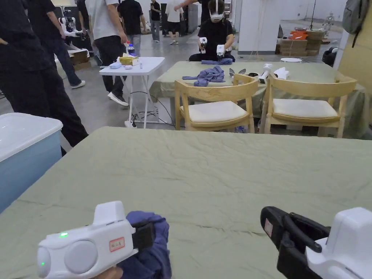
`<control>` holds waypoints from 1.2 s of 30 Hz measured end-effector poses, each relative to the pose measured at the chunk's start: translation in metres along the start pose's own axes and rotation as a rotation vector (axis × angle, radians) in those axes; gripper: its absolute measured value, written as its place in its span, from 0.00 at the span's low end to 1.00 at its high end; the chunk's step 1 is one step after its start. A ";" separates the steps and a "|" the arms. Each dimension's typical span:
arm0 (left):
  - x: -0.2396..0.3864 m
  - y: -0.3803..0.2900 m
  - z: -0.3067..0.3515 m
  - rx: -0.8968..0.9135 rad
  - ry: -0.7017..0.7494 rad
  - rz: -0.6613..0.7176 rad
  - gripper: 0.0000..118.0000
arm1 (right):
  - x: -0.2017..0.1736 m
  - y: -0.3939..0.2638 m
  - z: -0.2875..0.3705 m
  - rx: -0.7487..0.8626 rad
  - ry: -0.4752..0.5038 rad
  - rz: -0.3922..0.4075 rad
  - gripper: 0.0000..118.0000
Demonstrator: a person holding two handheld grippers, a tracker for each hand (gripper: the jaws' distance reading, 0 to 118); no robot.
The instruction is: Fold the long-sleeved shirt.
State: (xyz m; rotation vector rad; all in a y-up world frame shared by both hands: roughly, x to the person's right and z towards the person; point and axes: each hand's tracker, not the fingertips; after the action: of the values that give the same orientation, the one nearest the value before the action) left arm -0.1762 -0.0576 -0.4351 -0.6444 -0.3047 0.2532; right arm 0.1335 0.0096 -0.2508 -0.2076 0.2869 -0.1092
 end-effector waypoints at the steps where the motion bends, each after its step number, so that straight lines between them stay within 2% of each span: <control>1: 0.025 0.009 0.002 0.026 -0.035 -0.025 0.32 | 0.007 0.007 0.006 0.023 -0.023 -0.001 0.02; 5: 0.117 0.019 -0.013 0.049 -0.171 -0.101 0.32 | 0.039 0.022 0.035 0.072 -0.104 -0.017 0.02; 8: 0.182 -0.004 -0.056 -0.032 -0.167 -0.191 0.32 | 0.063 0.025 0.055 0.078 -0.158 0.010 0.02; 12: 0.246 -0.075 -0.137 -0.240 -0.137 -0.255 0.32 | 0.089 0.013 0.074 0.042 -0.219 0.007 0.02; 16: 0.268 -0.176 -0.205 -0.515 -0.070 -0.296 0.33 | 0.112 -0.012 0.084 -0.042 -0.278 0.007 0.02; 18: 0.269 -0.217 -0.225 -0.634 -0.066 -0.282 0.63 | 0.120 -0.024 0.085 -0.086 -0.282 -0.003 0.02; 19: 0.268 -0.231 -0.226 -0.642 -0.082 -0.302 0.73 | 0.123 -0.030 0.086 -0.104 -0.281 -0.009 0.02; 20: 0.269 -0.234 -0.220 -0.559 -0.104 -0.361 0.83 | 0.125 -0.035 0.087 -0.119 -0.278 -0.015 0.02; 22: 0.273 -0.220 -0.204 -0.417 -0.150 -0.426 0.84 | 0.129 -0.045 0.085 -0.141 -0.276 -0.028 0.02; 23: 0.272 -0.209 -0.195 -0.396 -0.145 -0.412 0.86 | 0.130 -0.049 0.084 -0.148 -0.273 -0.034 0.02; 27: 0.235 -0.160 -0.116 -0.177 -0.186 -0.212 0.87 | 0.132 -0.061 0.078 -0.155 -0.259 -0.095 0.02; 30: 0.194 -0.150 -0.065 -0.119 -0.132 -0.184 0.93 | 0.130 -0.070 0.067 -0.154 -0.265 -0.162 0.02; 31: 0.179 -0.150 -0.053 -0.148 -0.093 -0.195 0.91 | 0.130 -0.074 0.062 -0.159 -0.273 -0.184 0.02; 32: 0.166 -0.157 -0.046 -0.195 -0.061 -0.205 0.77 | 0.129 -0.078 0.058 -0.169 -0.279 -0.200 0.02; 33: 0.152 -0.162 -0.041 -0.226 -0.030 -0.198 0.48 | 0.129 -0.082 0.053 -0.178 -0.284 -0.213 0.02; 34: 0.139 -0.168 -0.039 -0.271 -0.018 -0.194 0.02 | 0.128 -0.086 0.048 -0.187 -0.284 -0.227 0.02; 36: 0.122 -0.181 -0.036 -0.304 0.014 -0.150 0.02 | 0.126 -0.091 0.040 -0.208 -0.274 -0.247 0.02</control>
State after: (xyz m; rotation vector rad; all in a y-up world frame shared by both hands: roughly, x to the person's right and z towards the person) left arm -0.0265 -0.1774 -0.3260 -0.9181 -0.3795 0.0582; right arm 0.2584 -0.0887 -0.2275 -0.4601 -0.0026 -0.2933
